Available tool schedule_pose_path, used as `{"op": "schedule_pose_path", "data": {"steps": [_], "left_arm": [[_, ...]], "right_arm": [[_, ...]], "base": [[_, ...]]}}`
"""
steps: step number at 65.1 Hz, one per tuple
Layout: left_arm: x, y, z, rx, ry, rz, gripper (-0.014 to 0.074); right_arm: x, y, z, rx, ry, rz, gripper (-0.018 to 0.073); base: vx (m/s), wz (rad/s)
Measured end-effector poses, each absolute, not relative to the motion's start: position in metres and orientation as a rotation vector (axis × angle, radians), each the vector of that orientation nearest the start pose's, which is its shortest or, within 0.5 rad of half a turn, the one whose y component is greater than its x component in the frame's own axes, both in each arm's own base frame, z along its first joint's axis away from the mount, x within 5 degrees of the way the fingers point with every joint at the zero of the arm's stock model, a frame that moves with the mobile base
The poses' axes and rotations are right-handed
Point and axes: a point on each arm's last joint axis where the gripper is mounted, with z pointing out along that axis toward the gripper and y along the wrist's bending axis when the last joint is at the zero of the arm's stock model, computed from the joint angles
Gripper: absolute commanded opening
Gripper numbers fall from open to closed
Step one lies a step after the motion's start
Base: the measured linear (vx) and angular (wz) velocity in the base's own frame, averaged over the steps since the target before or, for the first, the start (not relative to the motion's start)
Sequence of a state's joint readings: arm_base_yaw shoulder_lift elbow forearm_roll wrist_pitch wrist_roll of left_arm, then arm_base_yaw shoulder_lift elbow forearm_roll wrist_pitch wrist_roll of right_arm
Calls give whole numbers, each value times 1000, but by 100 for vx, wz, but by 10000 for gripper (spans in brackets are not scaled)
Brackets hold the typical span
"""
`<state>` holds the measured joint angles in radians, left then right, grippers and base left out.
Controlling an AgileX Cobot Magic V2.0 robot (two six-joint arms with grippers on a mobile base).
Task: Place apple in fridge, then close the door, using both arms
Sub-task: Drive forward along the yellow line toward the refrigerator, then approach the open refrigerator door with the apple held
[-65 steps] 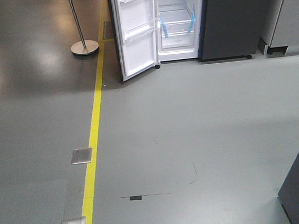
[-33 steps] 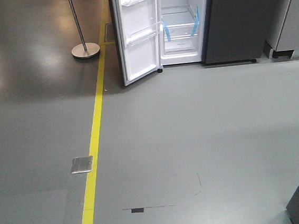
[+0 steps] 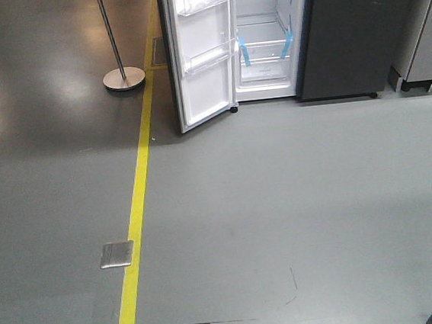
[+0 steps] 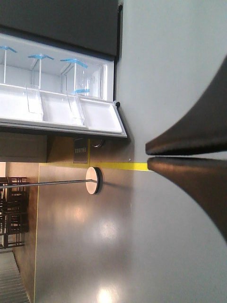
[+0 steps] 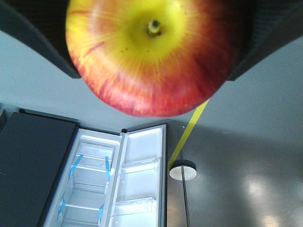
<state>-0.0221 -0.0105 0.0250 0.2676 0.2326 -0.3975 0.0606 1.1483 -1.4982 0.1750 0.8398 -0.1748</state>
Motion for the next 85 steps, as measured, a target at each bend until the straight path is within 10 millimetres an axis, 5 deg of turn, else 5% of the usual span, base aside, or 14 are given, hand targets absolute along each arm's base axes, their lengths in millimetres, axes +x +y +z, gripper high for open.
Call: {"op": "schedule_pose_path", "data": {"steps": [85], "left_arm": [[56, 4, 185, -144, 1717, -65, -7]], "right_arm": [[219, 25, 488, -201, 1955, 130, 203]], "base": [[15, -1]]}}
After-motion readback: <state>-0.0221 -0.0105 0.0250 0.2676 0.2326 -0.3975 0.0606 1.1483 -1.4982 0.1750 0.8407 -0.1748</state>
